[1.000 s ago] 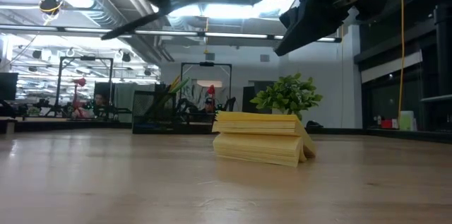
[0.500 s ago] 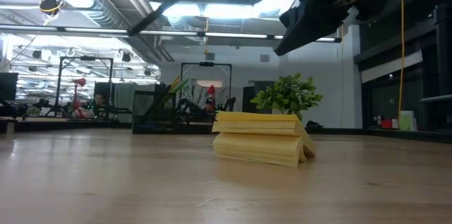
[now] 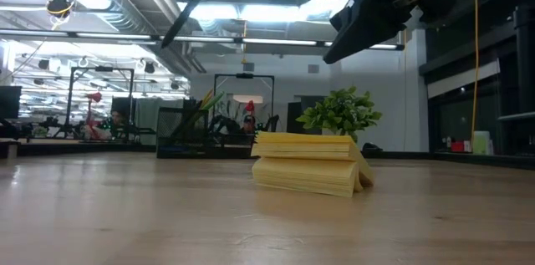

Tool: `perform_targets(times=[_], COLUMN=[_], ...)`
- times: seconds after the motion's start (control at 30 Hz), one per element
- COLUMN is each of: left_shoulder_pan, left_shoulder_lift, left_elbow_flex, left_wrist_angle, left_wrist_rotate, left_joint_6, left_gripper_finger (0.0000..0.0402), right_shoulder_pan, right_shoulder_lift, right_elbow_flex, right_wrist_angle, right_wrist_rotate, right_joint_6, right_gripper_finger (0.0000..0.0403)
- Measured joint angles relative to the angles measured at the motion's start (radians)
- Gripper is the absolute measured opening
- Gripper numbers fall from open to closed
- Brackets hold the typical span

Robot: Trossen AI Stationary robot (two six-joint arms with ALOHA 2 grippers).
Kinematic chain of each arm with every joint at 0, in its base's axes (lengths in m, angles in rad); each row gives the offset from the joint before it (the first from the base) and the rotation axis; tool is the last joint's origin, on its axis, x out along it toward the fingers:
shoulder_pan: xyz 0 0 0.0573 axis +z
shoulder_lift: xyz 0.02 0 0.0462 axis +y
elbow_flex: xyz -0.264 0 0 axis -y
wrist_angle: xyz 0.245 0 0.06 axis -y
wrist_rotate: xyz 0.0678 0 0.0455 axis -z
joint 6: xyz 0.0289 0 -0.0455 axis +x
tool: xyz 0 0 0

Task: Pick and place office supplies into organizer
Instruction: Put the pen into the desk organizer

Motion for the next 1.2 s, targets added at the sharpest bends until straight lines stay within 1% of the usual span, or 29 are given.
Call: perform_targets(times=[0.07, 0.17, 0.2, 0.3, 0.37, 0.43, 0.5, 0.6, 0.7, 0.83, 0.97, 1.13, 1.2], left_shoulder_pan=[0.025, 0.074, 0.093, 0.16, 0.213, 0.277, 0.344, 0.449, 0.548, 0.656, 0.734, 0.807, 0.833], left_shoulder_lift=[-0.056, -0.136, -0.159, -0.22, -0.254, -0.278, -0.296, -0.308, -0.31, -0.304, -0.292, -0.29, -0.29], left_elbow_flex=[-0.05, -0.134, -0.161, -0.254, -0.321, -0.39, -0.455, -0.53, -0.578, -0.589, -0.589, -0.589, -0.589], left_wrist_angle=[0.042, 0.123, 0.144, 0.222, 0.317, 0.448, 0.609, 0.85, 0.997, 0.977, 0.983, 0.984, 0.978], left_wrist_rotate=[-0.03, -0.146, -0.168, -0.182, -0.191, -0.198, -0.162, -0.06, 0.011, 0.068, 0.157, 0.173, 0.204], left_joint_6=[0.042, 0.085, 0.093, 0.099, 0.136, 0.208, 0.301, 0.436, 0.496, 0.492, 0.466, 0.448, 0.446], left_gripper_finger=[0.0022, 0.0023, 0.0023, 0.0023, 0.0023, 0.0023, 0.0023, 0.0023, 0.0023, 0.0023, 0.0023, 0.0024, 0.0024], right_shoulder_pan=[0.0, -0.01, -0.015, -0.035, -0.051, -0.07, -0.089, -0.114, -0.135, -0.151, -0.166, -0.187, -0.192], right_shoulder_lift=[0.0, 0.0, 0.0, 0.0, 0.0, 0.0, 0.0, 0.0, 0.001, 0.001, 0.001, 0.001, 0.001], right_elbow_flex=[0.0, 0.0, 0.0, 0.0, 0.0, 0.0, 0.0, 0.001, 0.001, 0.001, 0.001, 0.001, 0.001], right_wrist_angle=[0.013, 0.06, 0.07, 0.084, 0.089, 0.101, 0.118, 0.124, 0.124, 0.124, 0.125, 0.128, 0.135], right_wrist_rotate=[0.0, 0.0, 0.0, 0.001, 0.0, 0.001, 0.001, 0.001, 0.001, 0.001, 0.001, 0.001, 0.001], right_joint_6=[0.002, 0.002, -0.001, -0.016, -0.021, -0.022, -0.023, -0.022, -0.022, -0.022, -0.023, -0.021, -0.021], right_gripper_finger=[0.0002, 0.0002, 0.0002, 0.0002, 0.0002, 0.0002, 0.0002, 0.0002, 0.0002, 0.0002, 0.0002, 0.0002, 0.0002])
